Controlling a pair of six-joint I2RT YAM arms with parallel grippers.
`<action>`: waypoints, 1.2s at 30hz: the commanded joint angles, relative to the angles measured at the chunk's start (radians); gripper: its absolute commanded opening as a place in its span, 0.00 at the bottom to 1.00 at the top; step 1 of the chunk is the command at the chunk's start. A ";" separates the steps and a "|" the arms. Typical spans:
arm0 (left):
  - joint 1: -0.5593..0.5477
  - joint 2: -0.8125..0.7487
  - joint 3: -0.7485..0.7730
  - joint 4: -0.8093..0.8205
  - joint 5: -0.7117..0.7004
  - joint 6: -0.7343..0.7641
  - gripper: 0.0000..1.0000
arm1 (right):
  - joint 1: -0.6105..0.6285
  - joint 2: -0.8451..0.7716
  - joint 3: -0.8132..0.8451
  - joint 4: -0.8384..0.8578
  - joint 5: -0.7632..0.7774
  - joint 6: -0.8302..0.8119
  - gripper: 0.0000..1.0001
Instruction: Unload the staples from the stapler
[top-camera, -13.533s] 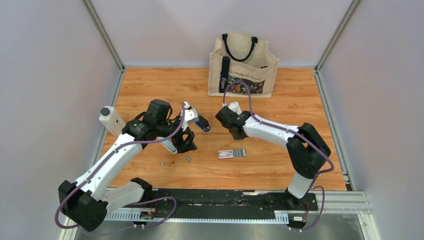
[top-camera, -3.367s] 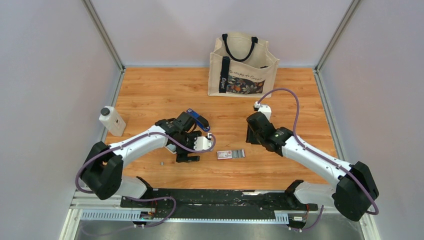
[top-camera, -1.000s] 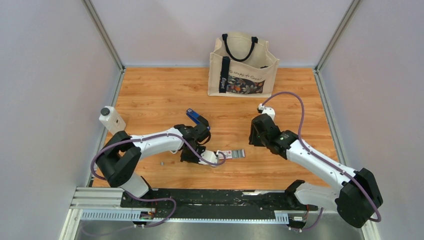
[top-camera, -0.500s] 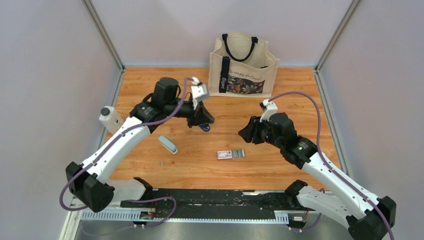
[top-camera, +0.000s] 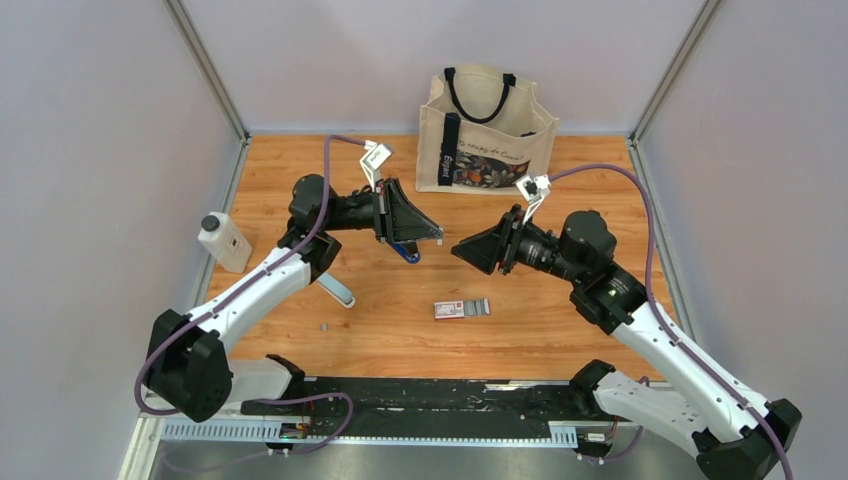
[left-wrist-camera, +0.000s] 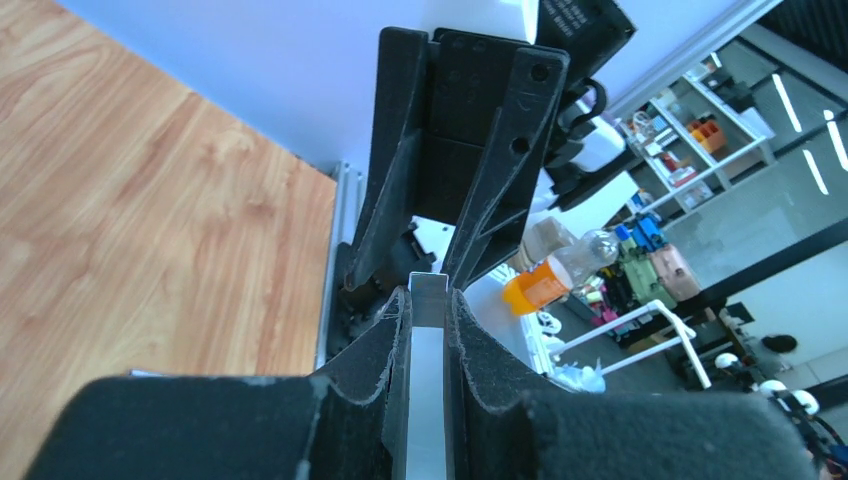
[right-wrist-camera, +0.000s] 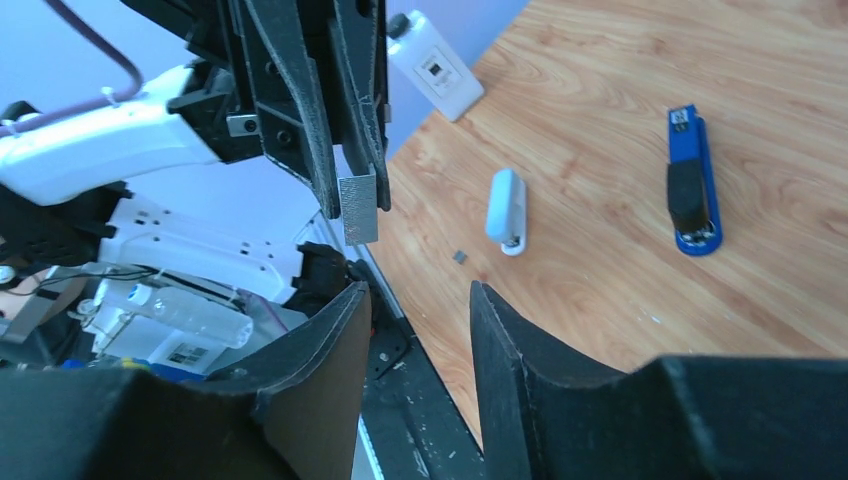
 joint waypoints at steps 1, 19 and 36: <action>0.003 -0.030 0.003 0.194 0.014 -0.156 0.00 | -0.001 0.006 0.053 0.110 -0.084 0.053 0.44; 0.003 -0.047 -0.013 0.151 0.015 -0.113 0.00 | 0.021 0.089 0.064 0.282 -0.131 0.146 0.38; 0.003 -0.057 -0.012 0.125 0.018 -0.084 0.00 | 0.048 0.124 0.041 0.321 -0.119 0.165 0.31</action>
